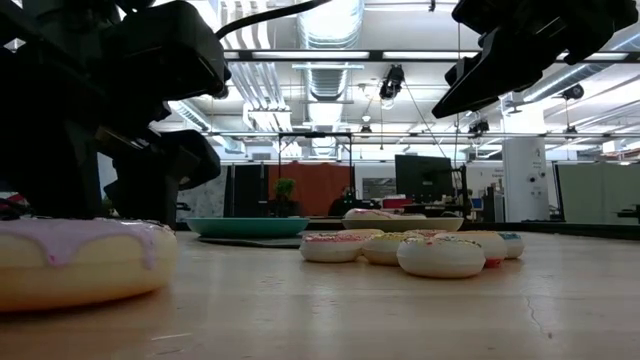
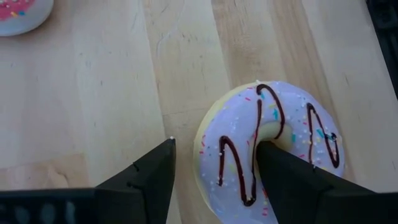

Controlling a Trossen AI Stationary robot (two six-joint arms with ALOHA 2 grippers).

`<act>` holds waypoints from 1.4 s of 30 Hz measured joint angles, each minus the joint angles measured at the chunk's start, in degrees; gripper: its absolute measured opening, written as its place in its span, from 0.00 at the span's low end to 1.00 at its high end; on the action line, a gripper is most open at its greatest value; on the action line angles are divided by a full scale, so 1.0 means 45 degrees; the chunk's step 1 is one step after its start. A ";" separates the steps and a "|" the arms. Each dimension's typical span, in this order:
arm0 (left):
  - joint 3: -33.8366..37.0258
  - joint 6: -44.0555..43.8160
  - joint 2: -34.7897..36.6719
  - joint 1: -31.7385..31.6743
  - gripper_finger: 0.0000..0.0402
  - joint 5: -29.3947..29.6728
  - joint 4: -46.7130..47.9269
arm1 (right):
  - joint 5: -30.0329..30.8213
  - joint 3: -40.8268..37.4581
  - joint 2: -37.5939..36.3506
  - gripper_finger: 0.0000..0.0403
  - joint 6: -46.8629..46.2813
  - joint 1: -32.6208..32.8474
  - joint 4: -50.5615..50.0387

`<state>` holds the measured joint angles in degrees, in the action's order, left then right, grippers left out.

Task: Pick & Place donuts
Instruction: Put the large purple donut on the brown plate

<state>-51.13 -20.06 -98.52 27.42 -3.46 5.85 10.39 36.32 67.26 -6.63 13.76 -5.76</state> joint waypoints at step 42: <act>-0.0369 0.0914 0.0549 -0.0660 0.35 -0.0405 0.0196 | 0.0053 0.0000 -0.0293 0.31 -0.0474 -0.0005 -0.1070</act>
<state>-52.80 -15.95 -96.05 24.45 -5.29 6.73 10.63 36.32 65.95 -8.77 13.74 -10.58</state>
